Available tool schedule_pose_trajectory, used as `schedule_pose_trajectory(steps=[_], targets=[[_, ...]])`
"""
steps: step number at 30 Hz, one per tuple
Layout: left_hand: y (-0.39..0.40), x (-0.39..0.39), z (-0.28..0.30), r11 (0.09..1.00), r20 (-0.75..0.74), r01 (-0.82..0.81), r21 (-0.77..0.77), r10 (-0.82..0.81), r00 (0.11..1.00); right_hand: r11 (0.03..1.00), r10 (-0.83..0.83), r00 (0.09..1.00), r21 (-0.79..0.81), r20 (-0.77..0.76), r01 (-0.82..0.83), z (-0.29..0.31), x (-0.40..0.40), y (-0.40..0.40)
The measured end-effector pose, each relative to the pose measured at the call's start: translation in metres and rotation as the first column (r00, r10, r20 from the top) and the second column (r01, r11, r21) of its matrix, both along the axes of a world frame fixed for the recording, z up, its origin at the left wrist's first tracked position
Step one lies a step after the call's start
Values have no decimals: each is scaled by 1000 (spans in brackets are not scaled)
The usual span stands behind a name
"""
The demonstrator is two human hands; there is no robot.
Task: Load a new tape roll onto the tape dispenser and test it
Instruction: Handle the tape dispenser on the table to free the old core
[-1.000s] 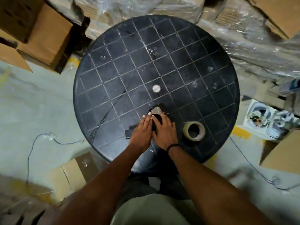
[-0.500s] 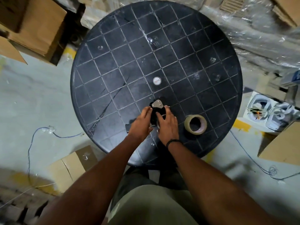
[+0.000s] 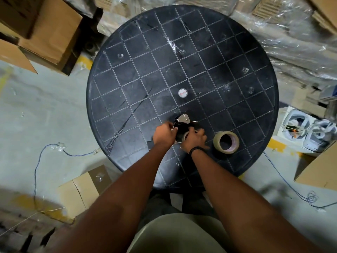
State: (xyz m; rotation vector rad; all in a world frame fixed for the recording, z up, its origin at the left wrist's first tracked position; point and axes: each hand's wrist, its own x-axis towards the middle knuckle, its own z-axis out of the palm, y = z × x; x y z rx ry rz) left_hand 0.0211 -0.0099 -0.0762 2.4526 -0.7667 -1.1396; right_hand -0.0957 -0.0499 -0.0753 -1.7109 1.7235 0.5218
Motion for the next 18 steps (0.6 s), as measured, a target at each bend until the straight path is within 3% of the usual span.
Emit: schedule_pose_trajectory(steps=[6,13,18], targets=[[-7,1,-1,997,41,4,76,-8,999,1000,6,989,-29,147,-2,-6,-14,4],[6,-5,-3,999,113,-5,31,1,994,996,65,988,-63,143,-57,-1,-20,15],[1,9,-11,974,47,-204,98,200,979,999,43,992,-27,122,-40,1,-18,11]])
